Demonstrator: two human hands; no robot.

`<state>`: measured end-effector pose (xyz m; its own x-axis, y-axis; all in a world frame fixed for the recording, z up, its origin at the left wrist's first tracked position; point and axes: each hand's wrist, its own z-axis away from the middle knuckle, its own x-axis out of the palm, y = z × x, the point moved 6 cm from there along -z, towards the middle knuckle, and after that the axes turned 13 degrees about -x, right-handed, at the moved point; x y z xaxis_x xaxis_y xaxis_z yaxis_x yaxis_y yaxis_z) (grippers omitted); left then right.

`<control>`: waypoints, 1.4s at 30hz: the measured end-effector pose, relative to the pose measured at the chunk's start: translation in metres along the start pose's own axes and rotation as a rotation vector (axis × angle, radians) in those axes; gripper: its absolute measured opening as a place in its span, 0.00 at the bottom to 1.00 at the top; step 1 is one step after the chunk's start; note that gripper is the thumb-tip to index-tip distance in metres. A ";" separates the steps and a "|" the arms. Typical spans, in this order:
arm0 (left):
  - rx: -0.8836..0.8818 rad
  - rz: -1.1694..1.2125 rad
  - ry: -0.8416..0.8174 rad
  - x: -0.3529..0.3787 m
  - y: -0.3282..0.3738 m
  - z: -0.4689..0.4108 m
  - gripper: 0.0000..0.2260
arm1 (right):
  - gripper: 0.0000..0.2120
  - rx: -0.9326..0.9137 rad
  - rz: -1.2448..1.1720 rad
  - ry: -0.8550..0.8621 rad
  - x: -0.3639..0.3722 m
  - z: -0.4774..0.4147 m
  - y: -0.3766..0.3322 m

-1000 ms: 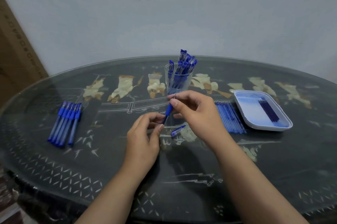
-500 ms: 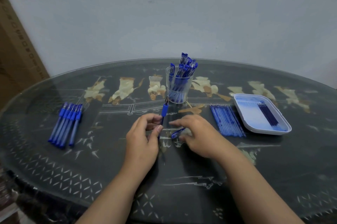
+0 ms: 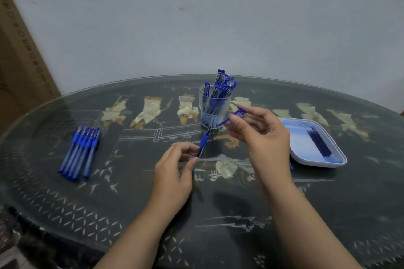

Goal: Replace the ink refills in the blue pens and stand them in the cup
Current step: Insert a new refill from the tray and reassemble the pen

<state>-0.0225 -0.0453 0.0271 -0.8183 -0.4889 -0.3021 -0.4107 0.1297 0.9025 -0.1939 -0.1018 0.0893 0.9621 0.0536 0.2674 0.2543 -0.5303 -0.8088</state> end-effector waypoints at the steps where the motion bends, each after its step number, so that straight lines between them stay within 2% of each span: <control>1: 0.018 0.000 -0.008 0.001 0.001 0.001 0.20 | 0.10 -0.011 -0.032 0.014 0.002 0.001 -0.005; 5: 0.050 0.000 -0.032 0.002 0.005 0.003 0.21 | 0.11 -0.033 -0.051 -0.035 0.013 0.005 -0.013; 14: 0.041 0.000 -0.032 0.002 0.003 0.002 0.21 | 0.13 -0.126 0.323 -0.260 0.024 0.013 -0.004; 20: 0.038 0.012 -0.038 0.002 0.003 0.001 0.20 | 0.10 -0.187 0.393 -0.275 0.024 0.011 -0.007; 37: 0.036 -0.003 -0.007 0.000 0.002 0.002 0.21 | 0.14 -0.259 0.421 -0.300 0.028 0.013 -0.002; 39: 0.026 0.010 -0.009 0.000 0.002 0.001 0.20 | 0.15 -0.285 0.431 -0.306 0.029 0.016 -0.001; 42: 0.014 0.032 -0.013 -0.001 -0.001 -0.001 0.20 | 0.24 -0.309 0.483 -0.341 0.033 0.023 0.004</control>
<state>-0.0212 -0.0458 0.0270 -0.8361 -0.4735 -0.2769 -0.3896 0.1573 0.9074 -0.1591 -0.0824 0.0829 0.9511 -0.0130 -0.3085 -0.2038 -0.7769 -0.5957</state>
